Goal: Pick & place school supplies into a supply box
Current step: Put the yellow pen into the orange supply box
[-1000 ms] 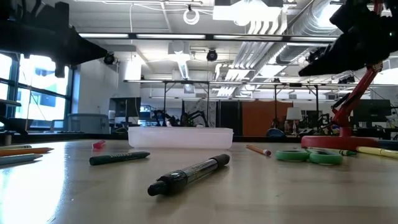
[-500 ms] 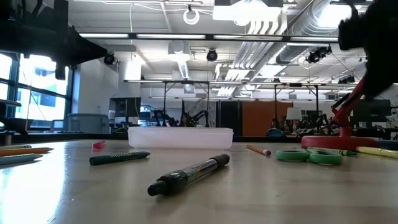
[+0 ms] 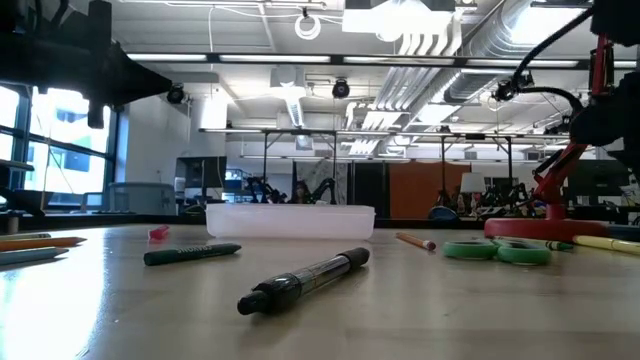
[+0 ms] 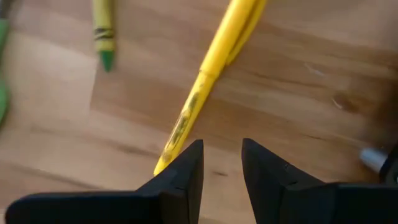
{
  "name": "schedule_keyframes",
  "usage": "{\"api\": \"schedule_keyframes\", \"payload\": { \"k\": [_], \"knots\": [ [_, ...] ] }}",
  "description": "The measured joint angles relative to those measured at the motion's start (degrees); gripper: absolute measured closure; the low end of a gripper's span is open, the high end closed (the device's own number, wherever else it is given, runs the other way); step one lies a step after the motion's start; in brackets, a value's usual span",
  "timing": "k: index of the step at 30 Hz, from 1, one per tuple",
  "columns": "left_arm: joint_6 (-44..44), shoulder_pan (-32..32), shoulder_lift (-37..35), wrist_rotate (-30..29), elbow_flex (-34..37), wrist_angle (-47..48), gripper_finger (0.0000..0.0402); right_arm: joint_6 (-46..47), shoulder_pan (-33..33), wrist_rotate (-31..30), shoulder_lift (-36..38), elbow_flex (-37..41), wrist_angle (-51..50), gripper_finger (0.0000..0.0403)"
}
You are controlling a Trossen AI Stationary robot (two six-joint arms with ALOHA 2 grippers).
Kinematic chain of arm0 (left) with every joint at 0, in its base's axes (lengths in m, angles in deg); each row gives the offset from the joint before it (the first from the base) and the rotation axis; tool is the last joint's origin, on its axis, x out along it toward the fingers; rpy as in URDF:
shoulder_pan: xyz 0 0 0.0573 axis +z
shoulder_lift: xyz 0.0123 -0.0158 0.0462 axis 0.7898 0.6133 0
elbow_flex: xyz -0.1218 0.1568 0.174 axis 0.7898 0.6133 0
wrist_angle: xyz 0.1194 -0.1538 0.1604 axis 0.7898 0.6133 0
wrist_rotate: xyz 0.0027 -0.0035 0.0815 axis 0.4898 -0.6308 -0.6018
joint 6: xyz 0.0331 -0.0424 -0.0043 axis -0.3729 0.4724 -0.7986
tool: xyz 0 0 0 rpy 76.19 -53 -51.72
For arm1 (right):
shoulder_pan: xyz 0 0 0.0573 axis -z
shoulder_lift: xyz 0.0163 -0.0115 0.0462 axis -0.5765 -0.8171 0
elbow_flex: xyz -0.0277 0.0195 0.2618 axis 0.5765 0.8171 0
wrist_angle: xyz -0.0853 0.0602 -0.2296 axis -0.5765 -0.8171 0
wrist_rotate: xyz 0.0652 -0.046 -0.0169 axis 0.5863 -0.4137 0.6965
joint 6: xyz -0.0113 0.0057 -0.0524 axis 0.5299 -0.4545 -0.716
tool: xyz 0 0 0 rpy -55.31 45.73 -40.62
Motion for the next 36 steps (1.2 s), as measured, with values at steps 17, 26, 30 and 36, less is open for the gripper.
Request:
{"api": "schedule_keyframes", "payload": {
  "k": [17, 26, 30, 36],
  "knots": [
    [-3.5, 0.0, 0.0, -3.2, 0.0, -0.1, 0.0344, 0.2, 10.3, -1.2, -1.7, 0.0, 4.6, 0.0314],
    [-5.1, 0.0, 0.0, -3.2, 0.0, -0.1, 0.0344, 0.5, 12.4, -3.5, -1.7, 0.0, 3.1, 0.0314],
    [-5.1, 0.0, 0.0, -3.2, 0.0, -0.1, 0.0344, 0.4, 13.6, -5.1, -2.1, 0.0, 2.0, 0.0314],
    [-5.0, 0.0, 0.0, -1.6, 0.0, 0.1, 0.0344, 0.6, 14.3, -5.0, -6.6, 0.0, 0.3, 0.0314]
  ]
}}
